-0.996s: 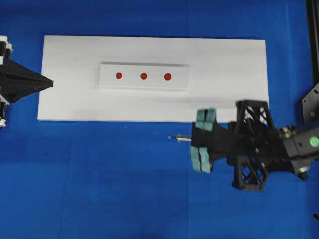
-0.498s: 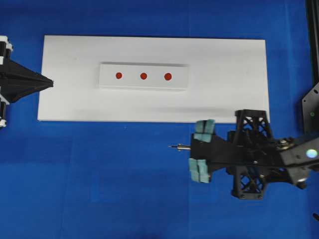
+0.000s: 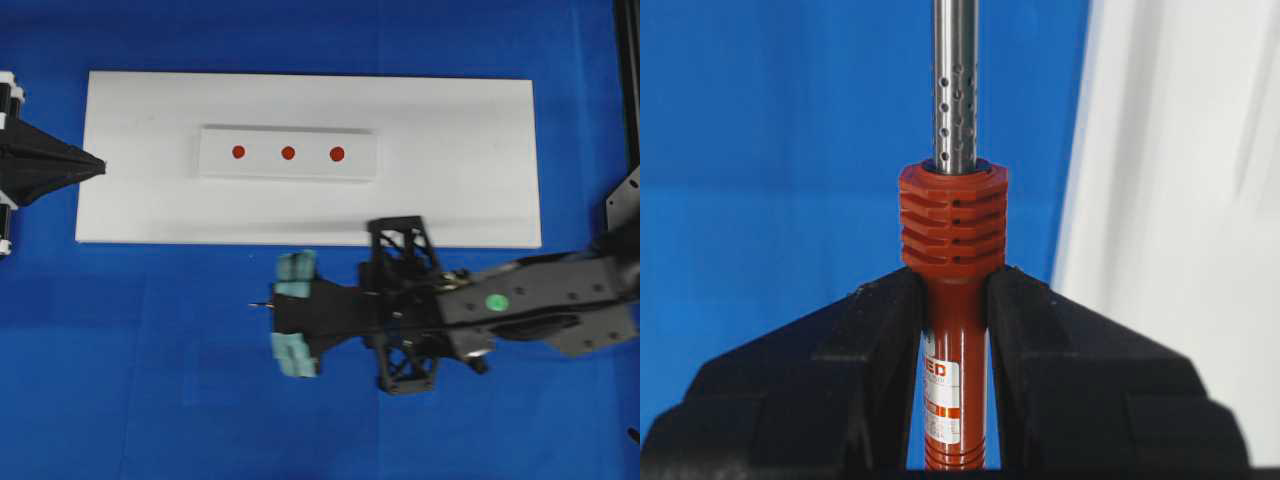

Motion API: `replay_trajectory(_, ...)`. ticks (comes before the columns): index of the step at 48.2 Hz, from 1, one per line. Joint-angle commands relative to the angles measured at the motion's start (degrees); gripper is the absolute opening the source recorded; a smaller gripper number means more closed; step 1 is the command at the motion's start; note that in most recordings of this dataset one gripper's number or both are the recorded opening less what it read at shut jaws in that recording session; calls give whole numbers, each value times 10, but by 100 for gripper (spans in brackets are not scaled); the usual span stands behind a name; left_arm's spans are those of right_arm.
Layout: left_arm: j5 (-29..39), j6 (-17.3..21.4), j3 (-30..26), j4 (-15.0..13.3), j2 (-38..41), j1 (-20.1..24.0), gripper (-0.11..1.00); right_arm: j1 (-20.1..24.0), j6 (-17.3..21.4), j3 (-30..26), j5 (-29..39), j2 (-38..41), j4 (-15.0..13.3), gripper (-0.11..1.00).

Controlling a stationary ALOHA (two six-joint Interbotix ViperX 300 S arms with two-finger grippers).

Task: Touch the tip of the soldering iron to the mark.
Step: 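Lift the iron and carry it back toward its spot below the board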

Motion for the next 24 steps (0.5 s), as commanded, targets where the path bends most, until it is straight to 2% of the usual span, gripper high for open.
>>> replay_trajectory(1,-5,-1,-9,1,-4,0,0,-6,-11,-41,-3,5,-2,6)
replay_trajectory(10,-3,-1,-10,1,-8,0,0,-11,-18,-84,-1,36,-2,6)
replay_trajectory(24,-3,-1,-9,1,-9,1,0,-11,-12,-81,-4,41,2,6)
